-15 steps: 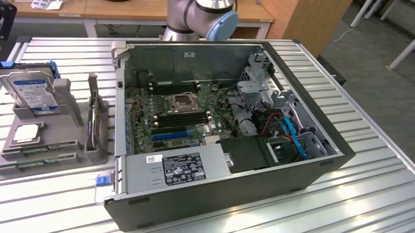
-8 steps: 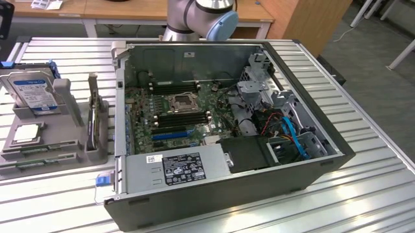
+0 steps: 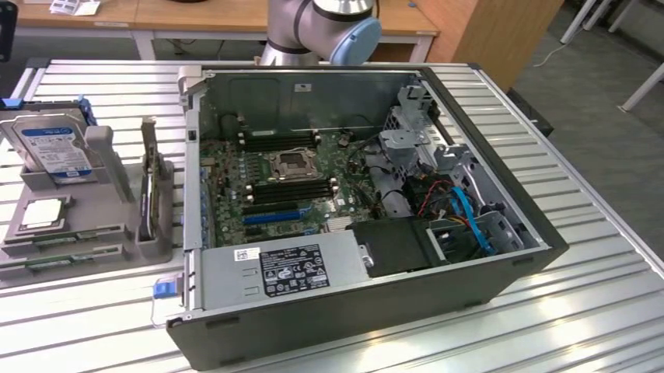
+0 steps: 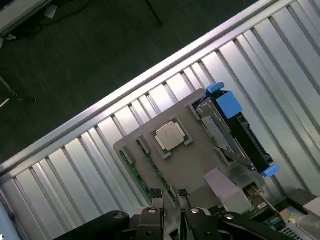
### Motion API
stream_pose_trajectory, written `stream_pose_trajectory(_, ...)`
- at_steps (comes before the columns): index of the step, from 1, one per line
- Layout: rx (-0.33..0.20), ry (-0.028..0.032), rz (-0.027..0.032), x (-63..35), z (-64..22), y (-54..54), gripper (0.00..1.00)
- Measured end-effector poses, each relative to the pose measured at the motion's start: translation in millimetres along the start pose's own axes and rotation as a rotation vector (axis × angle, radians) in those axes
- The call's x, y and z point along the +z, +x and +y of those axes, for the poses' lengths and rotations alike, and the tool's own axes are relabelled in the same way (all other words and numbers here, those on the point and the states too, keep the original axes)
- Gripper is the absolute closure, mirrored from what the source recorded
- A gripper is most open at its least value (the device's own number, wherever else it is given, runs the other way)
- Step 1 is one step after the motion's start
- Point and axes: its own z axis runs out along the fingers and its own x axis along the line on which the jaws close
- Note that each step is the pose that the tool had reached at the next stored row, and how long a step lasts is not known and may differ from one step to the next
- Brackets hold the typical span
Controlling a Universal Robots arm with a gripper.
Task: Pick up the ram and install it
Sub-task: 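Pick up the ram and move it above insertion slot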
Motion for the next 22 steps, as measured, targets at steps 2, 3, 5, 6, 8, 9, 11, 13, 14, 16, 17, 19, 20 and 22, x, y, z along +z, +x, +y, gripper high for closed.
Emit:
stream_pose_trajectory(2,-0.038,0.0024,0.0014,0.0,0.0,0.0,0.76)
stream_pose_trajectory(3,-0.055,0.0036,0.0021,0.0,0.0,0.0,0.76)
stream_pose_trajectory(5,-0.091,0.0060,0.0036,0.1,0.0,0.0,0.76)
stream_pose_trajectory(6,-0.109,0.0071,0.0043,0.1,0.0,0.0,0.76)
stream_pose_trajectory(8,-0.146,0.0095,0.0057,0.1,0.0,0.0,0.76)
stream_pose_trajectory(9,-0.164,0.0106,0.0064,0.2,0.0,0.0,0.76)
stream_pose_trajectory(11,-0.200,0.0130,0.0078,0.2,0.0,0.0,0.76)
stream_pose_trajectory(13,-0.236,0.0153,0.0092,0.2,0.0,0.0,0.76)
stream_pose_trajectory(14,-0.256,0.0166,0.0099,0.3,0.0,0.0,0.76)
stream_pose_trajectory(16,-0.291,0.0189,0.0113,0.3,0.0,0.0,0.76)
stream_pose_trajectory(17,-0.309,0.0201,0.0119,0.3,0.0,0.0,0.76)
stream_pose_trajectory(19,-0.347,0.0225,0.0133,0.4,0.0,0.0,0.76)
stream_pose_trajectory(20,-0.363,0.0236,0.0140,0.4,0.0,0.0,0.76)
stream_pose_trajectory(22,-0.400,0.0260,0.0153,0.5,-0.1,-0.1,0.76)
